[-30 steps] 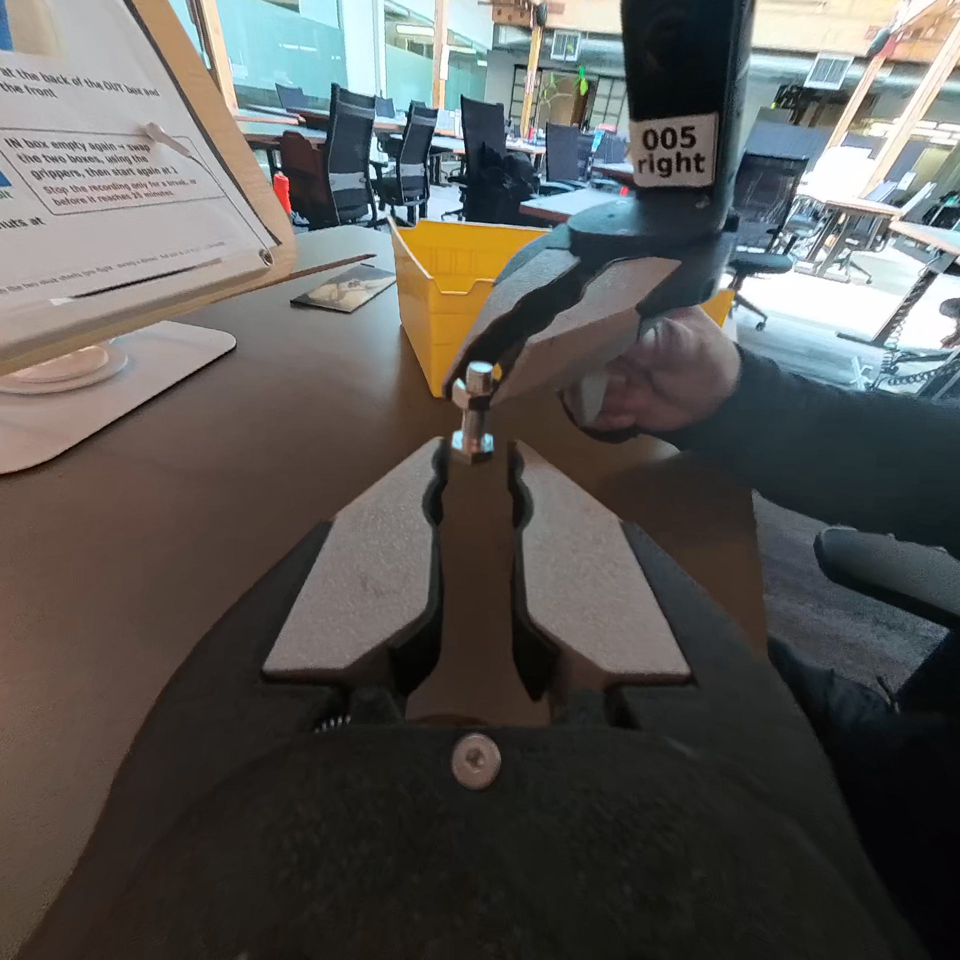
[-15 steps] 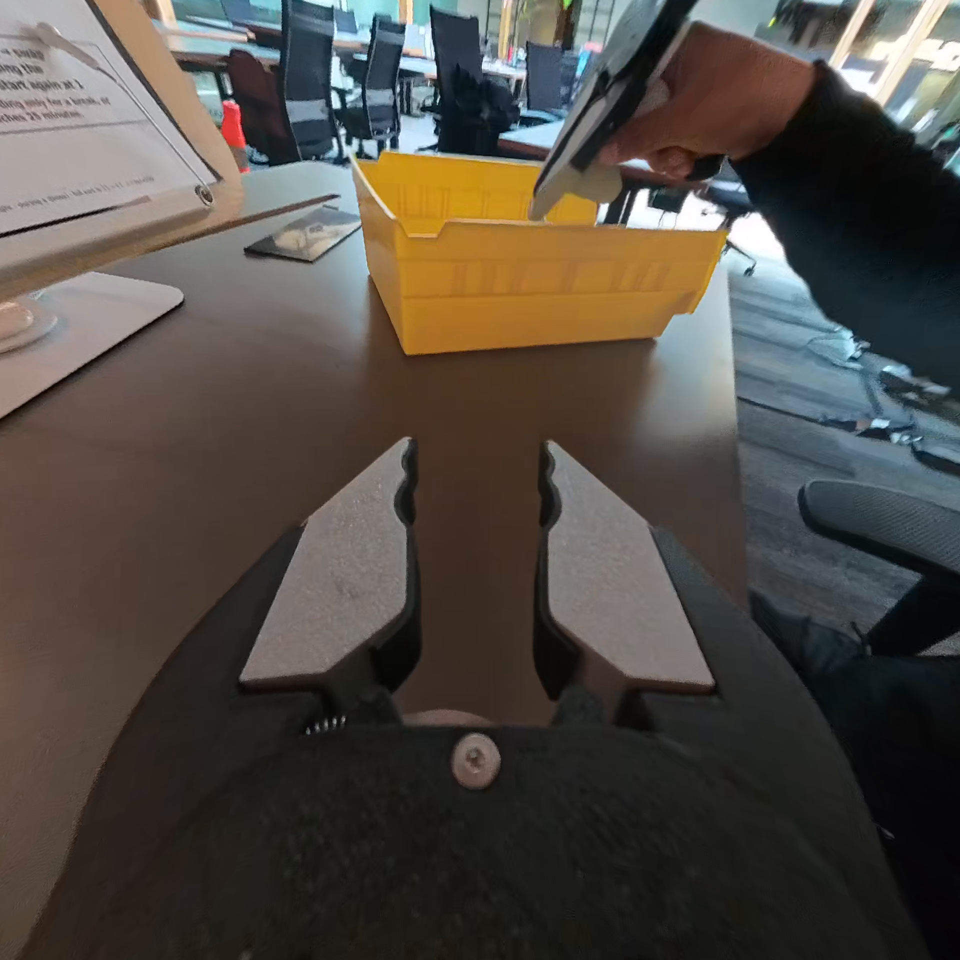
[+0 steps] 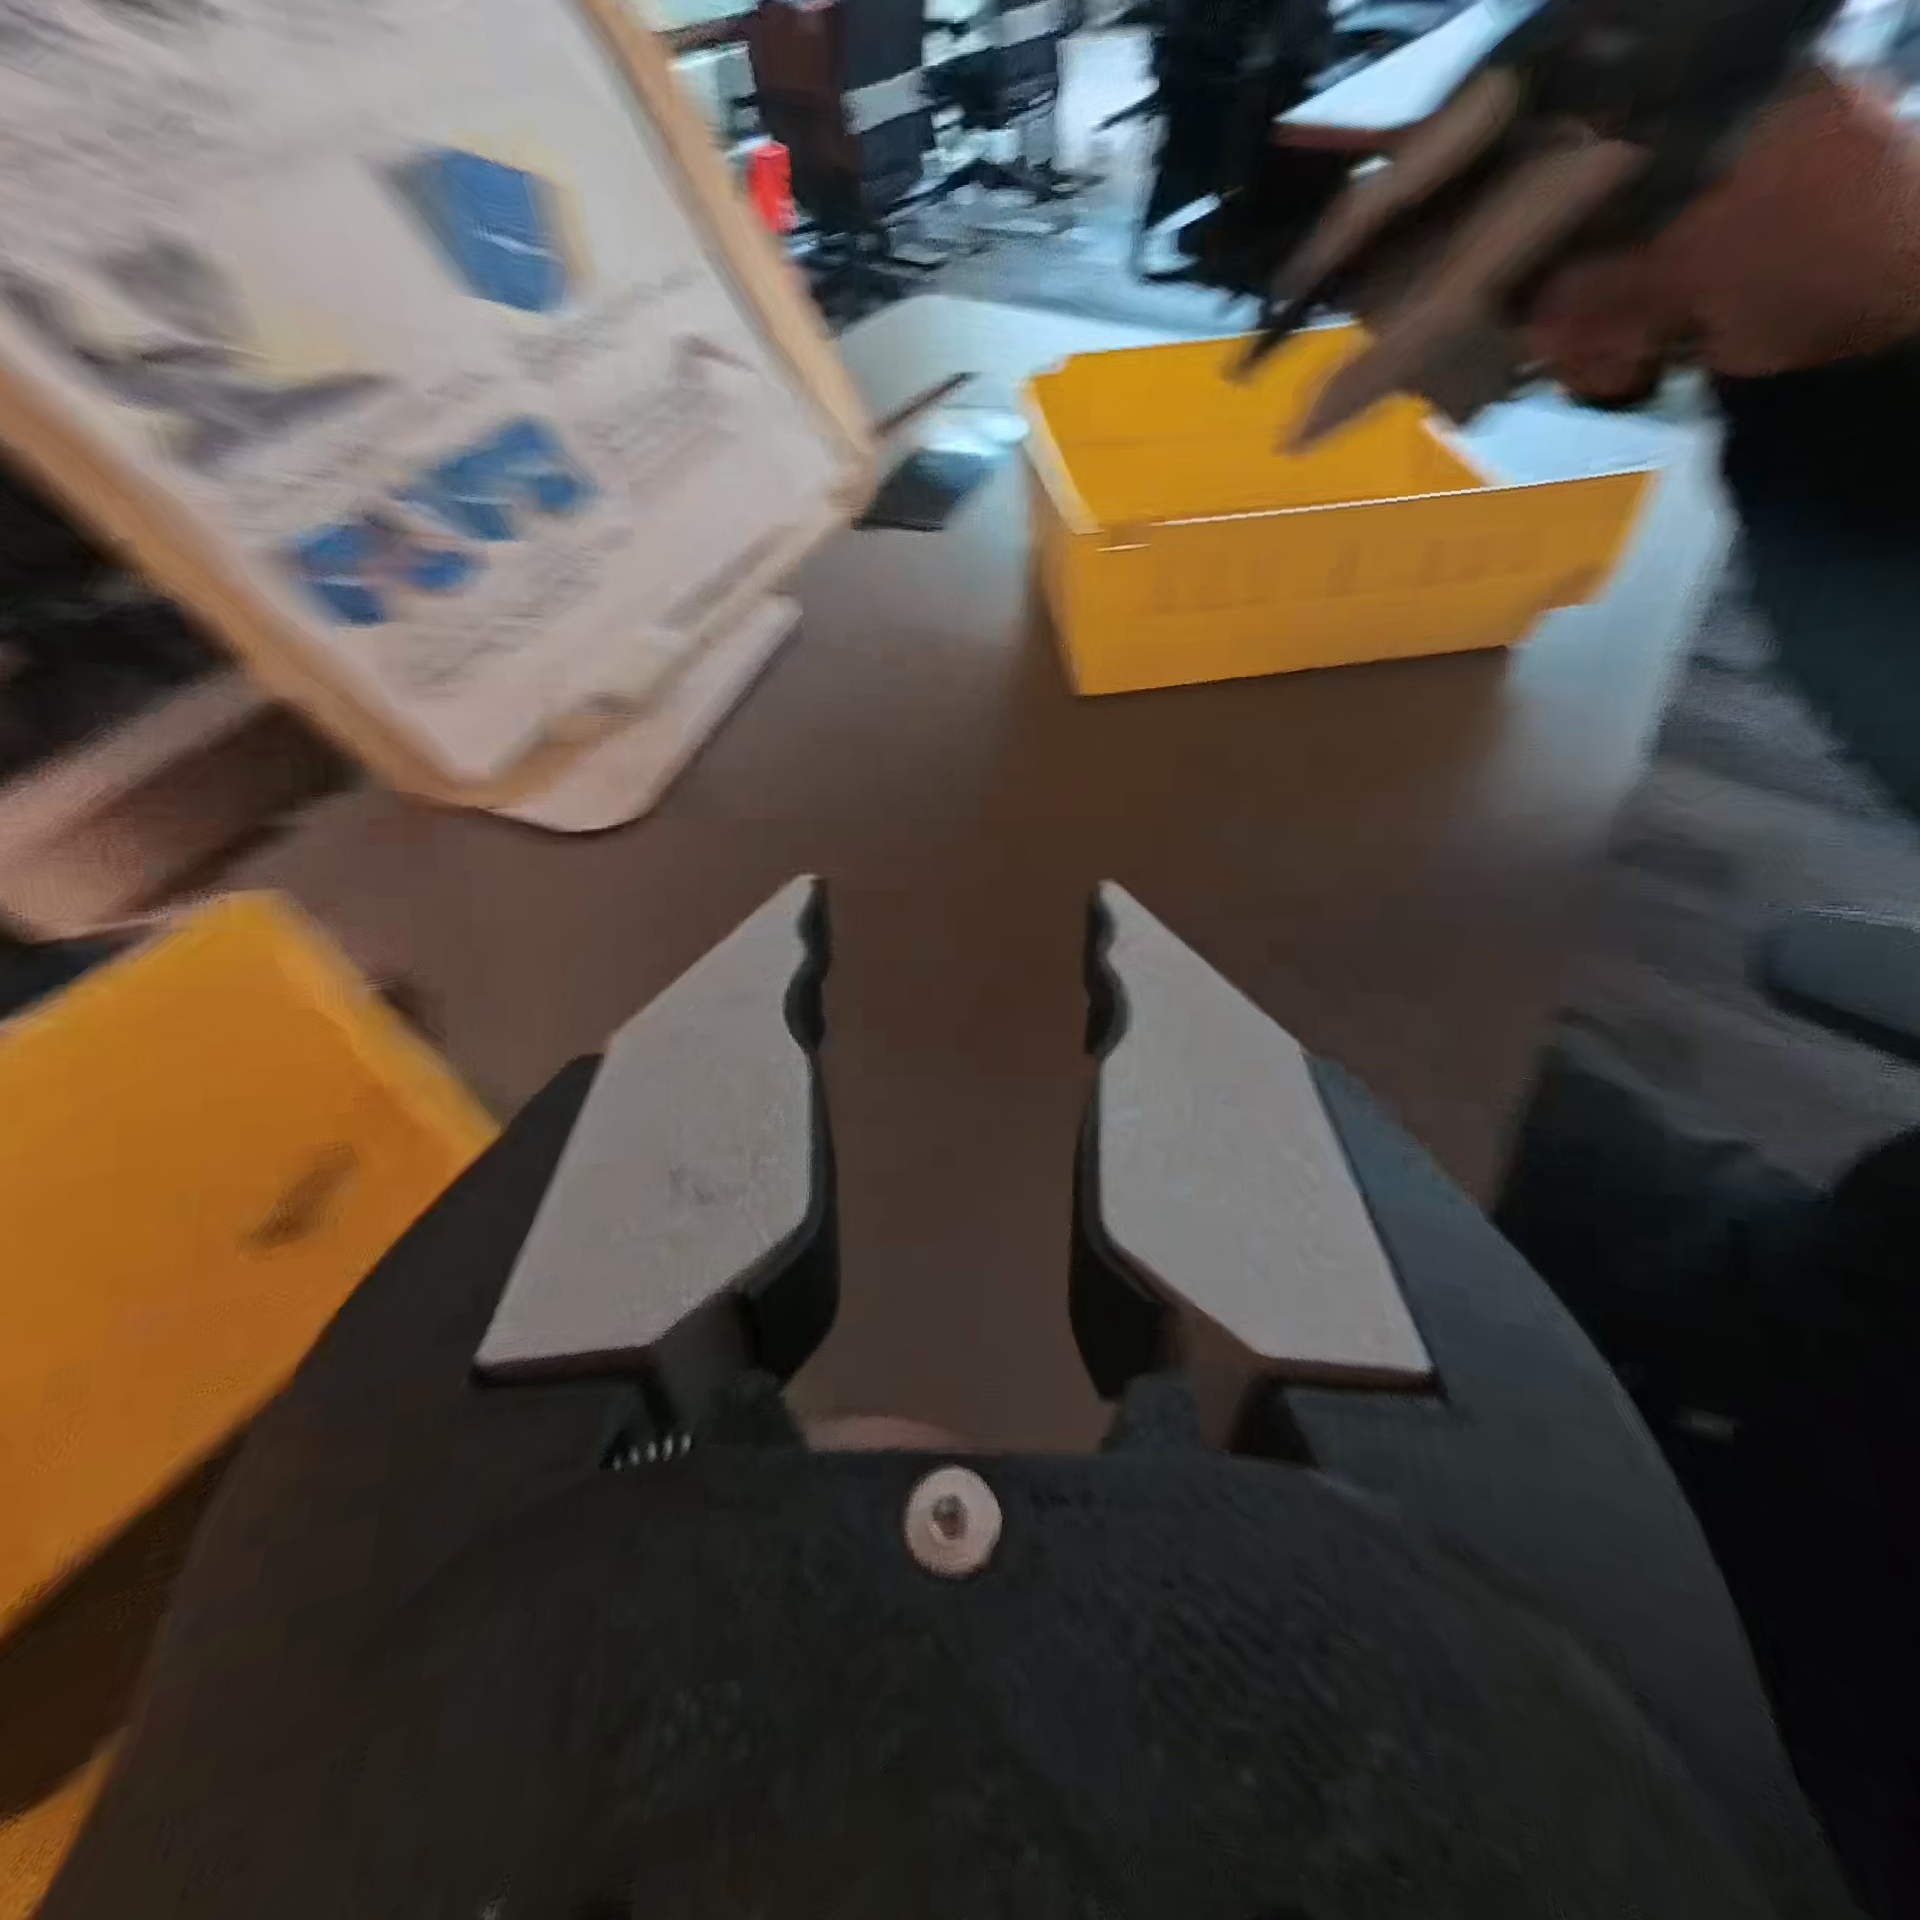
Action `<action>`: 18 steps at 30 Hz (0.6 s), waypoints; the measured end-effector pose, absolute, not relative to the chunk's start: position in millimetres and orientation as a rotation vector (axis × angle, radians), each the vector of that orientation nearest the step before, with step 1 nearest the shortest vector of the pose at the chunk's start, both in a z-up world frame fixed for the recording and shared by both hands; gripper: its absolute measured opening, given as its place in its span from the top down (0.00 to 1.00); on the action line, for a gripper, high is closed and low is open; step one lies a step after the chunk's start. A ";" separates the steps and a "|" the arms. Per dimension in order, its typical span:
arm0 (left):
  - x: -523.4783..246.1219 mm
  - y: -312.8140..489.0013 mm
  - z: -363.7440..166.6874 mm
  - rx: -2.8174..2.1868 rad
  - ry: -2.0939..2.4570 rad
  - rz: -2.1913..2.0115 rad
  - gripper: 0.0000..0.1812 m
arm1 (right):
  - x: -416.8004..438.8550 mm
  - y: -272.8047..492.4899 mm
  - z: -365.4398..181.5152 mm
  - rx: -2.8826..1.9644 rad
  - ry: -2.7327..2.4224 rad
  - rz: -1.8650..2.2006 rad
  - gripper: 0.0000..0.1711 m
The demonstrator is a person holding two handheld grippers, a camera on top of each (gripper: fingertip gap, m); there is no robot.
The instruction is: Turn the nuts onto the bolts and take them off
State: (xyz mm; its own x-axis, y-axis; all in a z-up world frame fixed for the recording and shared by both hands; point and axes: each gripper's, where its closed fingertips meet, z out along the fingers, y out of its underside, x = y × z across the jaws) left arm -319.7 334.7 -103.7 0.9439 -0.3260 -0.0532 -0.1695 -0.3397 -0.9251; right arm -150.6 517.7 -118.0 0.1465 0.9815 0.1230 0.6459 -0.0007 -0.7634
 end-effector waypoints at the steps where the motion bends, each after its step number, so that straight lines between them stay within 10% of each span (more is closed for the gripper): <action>1: -353.3 334.7 -94.6 -1.960 0.357 -0.077 0.84 | -162.1 498.3 -120.6 -1.670 -1.622 0.650 0.75; 18: -567.9 419.8 -266.4 -2.805 0.547 0.148 0.81 | -259.9 462.1 -209.7 -1.443 -1.824 0.776 0.79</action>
State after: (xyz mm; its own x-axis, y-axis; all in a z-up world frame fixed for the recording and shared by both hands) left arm -567.9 419.8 -266.4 0.9231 -0.3530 -0.1524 -0.3816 -0.8896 -0.2511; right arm -259.9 462.1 -209.7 -0.1579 0.9770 0.1432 0.5740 0.2088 -0.7918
